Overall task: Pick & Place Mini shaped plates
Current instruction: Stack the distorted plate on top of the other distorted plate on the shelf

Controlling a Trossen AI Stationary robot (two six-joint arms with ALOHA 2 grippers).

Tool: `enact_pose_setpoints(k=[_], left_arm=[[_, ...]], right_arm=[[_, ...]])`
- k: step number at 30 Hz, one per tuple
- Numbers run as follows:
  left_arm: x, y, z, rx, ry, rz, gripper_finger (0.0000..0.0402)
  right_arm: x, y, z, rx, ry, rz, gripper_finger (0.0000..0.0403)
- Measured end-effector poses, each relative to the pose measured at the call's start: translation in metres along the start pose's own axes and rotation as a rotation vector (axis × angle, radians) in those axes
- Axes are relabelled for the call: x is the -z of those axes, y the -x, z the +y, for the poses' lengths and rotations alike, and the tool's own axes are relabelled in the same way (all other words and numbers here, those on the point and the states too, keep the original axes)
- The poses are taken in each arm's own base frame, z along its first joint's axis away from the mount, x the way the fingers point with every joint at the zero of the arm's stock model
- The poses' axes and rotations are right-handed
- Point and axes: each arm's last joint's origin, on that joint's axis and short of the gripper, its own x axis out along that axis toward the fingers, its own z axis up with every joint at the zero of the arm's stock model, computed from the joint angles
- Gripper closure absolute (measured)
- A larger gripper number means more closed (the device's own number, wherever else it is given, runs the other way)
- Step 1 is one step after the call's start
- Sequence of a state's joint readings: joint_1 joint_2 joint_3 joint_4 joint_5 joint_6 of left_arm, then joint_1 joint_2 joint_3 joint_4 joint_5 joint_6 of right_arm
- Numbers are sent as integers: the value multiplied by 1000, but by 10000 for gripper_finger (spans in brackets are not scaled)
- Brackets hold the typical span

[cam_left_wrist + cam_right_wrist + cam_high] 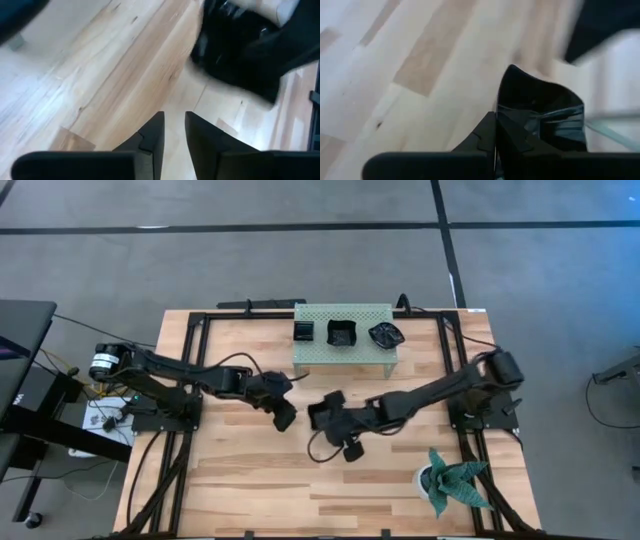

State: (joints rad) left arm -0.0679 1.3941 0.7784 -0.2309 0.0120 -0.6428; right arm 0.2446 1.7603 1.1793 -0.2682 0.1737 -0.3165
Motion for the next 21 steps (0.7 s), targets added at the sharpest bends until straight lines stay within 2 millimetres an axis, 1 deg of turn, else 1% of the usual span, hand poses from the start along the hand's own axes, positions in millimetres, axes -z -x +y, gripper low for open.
enact_pose_setpoints(k=[2,5,8,11,13,15,18,21], left_arm=[[1,0,-3,-1,-22,-11,326],[5,0,-9,0,-76,-25,331],[8,0,-16,-20,-146,-65,335],[8,1,-23,-43,-167,-131,339],[10,2,-27,-49,-207,-156,342],[12,2,-32,-40,-274,-169,344],[14,3,-39,-33,-363,-209,348],[14,4,-43,-22,-396,-232,352]], right_arm=[[-3,22,-4,96,-52,20,399],[-4,52,-15,244,-82,31,401],[-7,80,-34,369,-77,-17,398],[-5,101,-60,457,-118,-65,400],[3,110,-78,500,-163,-61,401],[12,114,-95,517,-198,-47,401],[26,114,-118,489,-246,-48,401],[37,109,-133,446,-255,-35,401]])
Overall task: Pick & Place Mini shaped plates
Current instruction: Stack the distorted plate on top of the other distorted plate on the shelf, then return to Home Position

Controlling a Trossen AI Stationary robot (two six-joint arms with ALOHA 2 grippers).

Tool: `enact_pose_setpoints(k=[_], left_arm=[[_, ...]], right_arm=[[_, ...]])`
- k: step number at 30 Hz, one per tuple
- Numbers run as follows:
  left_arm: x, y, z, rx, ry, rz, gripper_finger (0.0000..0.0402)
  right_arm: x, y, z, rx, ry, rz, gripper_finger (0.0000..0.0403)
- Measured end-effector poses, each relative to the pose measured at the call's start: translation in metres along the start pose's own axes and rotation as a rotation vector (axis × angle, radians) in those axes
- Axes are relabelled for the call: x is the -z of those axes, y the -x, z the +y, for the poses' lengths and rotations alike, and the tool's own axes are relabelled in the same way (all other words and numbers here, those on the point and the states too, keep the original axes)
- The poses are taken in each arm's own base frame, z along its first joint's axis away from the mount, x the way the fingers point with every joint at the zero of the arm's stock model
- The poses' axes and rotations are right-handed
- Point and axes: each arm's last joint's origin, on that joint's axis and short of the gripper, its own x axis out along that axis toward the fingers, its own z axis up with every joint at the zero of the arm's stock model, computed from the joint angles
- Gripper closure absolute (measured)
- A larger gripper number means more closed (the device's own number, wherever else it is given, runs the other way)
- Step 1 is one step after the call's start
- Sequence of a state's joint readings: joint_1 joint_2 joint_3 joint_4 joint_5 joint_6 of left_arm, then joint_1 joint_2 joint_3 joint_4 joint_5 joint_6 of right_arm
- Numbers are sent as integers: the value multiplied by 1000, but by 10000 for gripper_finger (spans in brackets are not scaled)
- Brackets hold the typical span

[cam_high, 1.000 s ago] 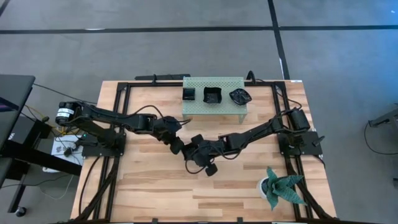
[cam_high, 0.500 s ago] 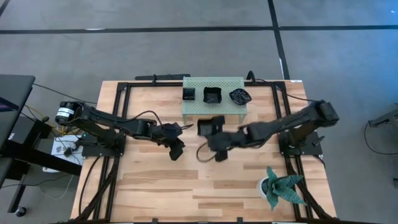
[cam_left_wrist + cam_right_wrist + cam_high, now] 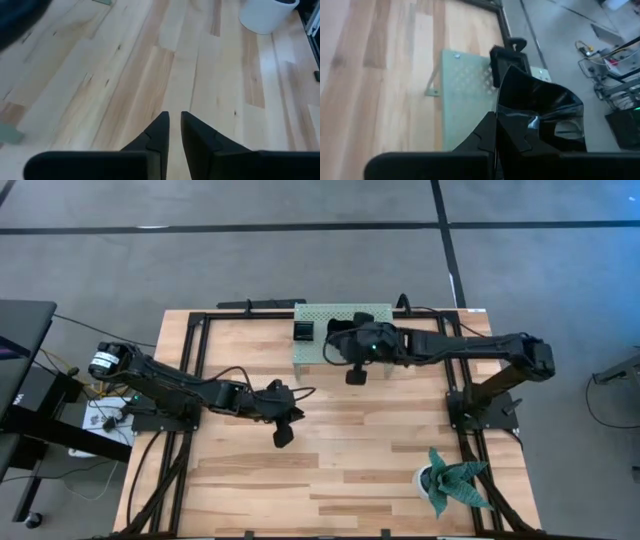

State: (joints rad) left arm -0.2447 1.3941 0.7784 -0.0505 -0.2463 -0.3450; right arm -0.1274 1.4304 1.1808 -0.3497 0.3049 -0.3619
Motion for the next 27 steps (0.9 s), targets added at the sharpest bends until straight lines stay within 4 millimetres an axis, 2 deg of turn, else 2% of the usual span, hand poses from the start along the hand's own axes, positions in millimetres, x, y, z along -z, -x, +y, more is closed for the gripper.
enact_pose_setpoints(k=[7,15,22,27], left_arm=[[0,0,0,0,0,-2,353],[0,0,0,1,4,-4,355],[0,0,0,1,4,-4,359],[0,0,0,1,4,-5,360]], right_arm=[[14,-22,-18,30,3,70,401],[21,-28,-24,37,37,116,378],[21,-27,-20,25,76,125,345],[15,-22,-7,89,112,142,340]])
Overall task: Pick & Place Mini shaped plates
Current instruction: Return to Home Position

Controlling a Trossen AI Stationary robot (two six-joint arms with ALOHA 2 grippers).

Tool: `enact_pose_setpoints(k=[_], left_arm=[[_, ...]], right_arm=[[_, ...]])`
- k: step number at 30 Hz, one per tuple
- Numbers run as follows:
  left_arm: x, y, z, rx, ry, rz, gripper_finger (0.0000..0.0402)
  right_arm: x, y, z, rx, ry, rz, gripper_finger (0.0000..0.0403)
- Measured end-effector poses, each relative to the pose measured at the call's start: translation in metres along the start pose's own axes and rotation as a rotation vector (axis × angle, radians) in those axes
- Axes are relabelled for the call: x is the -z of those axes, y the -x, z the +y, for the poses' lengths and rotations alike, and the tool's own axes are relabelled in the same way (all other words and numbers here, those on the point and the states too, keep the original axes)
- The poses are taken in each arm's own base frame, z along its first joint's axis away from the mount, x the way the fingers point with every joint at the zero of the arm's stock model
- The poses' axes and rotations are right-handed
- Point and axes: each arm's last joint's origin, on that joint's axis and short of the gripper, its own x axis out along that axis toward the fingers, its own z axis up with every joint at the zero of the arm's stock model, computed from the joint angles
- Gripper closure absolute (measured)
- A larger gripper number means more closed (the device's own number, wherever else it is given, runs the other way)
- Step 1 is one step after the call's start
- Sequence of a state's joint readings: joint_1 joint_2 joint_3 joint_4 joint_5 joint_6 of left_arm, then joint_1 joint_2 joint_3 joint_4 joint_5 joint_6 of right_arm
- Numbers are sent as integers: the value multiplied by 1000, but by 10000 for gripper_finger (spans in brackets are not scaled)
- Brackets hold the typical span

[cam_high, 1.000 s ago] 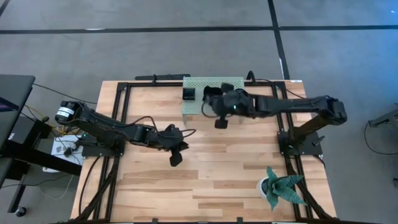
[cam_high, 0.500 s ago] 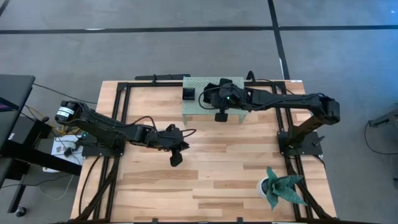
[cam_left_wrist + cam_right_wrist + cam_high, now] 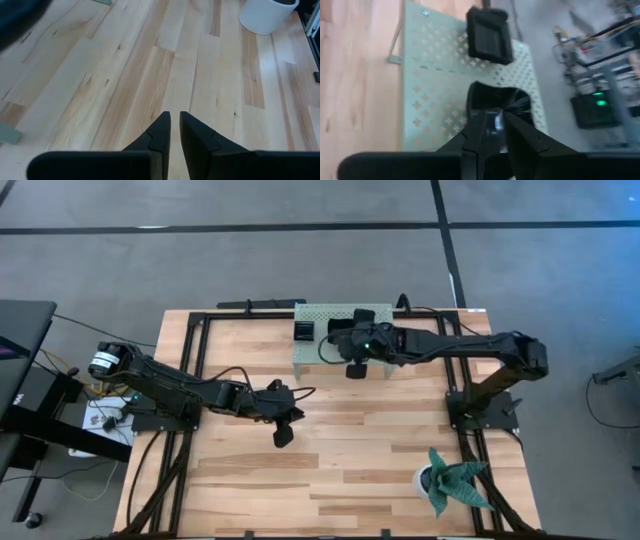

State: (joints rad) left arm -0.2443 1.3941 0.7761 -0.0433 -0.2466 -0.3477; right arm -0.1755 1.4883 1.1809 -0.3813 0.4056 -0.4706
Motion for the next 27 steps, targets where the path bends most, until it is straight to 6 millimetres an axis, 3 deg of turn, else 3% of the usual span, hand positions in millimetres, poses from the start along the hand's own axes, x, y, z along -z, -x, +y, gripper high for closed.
enact_pose_setpoints(k=[5,10,14,18,20,23,27], left_arm=[[-2,3,0,6,5,-17,360],[-18,27,3,-28,11,-150,362],[-36,65,11,-103,-52,-310,367],[-47,118,21,-92,-117,-463,369],[-47,145,28,-95,-159,-520,369],[-40,180,41,-105,-144,-615,369],[-5,193,56,-97,-156,-640,374]], right_arm=[[-13,32,18,52,49,-47,340],[-23,96,28,33,86,-211,340],[-17,154,23,50,96,-357,340],[9,197,6,-27,-83,-431,339],[29,205,1,-90,-178,-428,339],[62,203,7,-160,-291,-399,339],[101,182,29,-178,-371,-395,339]])
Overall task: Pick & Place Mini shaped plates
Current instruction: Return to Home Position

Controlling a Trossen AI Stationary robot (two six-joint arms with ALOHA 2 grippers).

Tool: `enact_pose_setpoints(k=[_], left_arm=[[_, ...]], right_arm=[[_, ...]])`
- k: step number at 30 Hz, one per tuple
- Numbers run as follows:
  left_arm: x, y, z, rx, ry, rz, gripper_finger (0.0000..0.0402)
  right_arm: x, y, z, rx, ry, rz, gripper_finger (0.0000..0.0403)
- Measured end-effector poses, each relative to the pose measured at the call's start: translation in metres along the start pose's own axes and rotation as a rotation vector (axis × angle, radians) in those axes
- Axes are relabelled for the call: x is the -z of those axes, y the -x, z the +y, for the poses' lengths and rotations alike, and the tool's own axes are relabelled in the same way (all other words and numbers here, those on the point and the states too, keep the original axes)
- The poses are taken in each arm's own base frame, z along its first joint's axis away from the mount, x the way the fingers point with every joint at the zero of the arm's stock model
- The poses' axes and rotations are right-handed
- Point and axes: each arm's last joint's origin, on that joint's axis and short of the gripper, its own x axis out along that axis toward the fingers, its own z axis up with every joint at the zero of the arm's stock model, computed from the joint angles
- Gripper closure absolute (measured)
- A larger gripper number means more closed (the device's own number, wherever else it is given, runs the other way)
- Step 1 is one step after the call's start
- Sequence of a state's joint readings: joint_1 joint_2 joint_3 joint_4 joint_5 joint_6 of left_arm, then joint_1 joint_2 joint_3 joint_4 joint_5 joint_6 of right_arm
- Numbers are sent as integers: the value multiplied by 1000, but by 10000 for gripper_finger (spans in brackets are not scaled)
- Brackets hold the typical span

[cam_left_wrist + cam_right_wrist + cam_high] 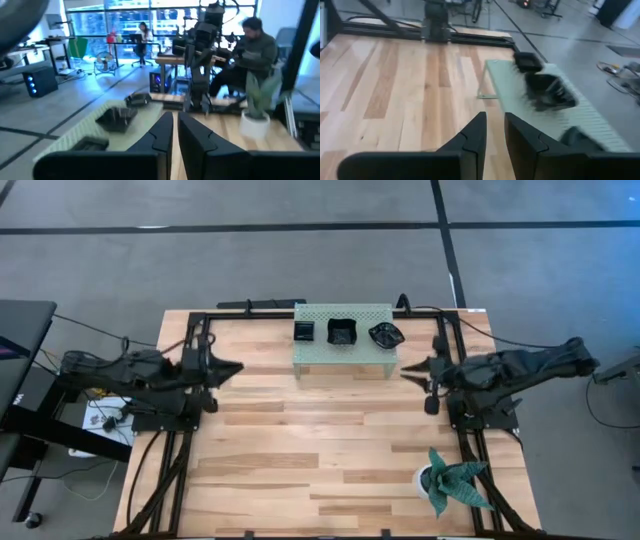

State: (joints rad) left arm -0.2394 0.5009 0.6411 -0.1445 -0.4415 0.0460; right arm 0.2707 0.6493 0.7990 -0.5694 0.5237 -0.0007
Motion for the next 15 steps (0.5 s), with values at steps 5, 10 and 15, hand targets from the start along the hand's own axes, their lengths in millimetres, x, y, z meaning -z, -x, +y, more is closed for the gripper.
enact_pose_setpoints(k=[5,10,15], left_arm=[[53,20,5,63,-61,4,380],[80,35,11,57,1,-68,384],[81,44,16,37,-24,-146,385]], right_arm=[[47,-13,8,0,-33,-102,339],[72,-11,6,10,-25,-173,339],[88,-4,1,12,-89,-242,339]])
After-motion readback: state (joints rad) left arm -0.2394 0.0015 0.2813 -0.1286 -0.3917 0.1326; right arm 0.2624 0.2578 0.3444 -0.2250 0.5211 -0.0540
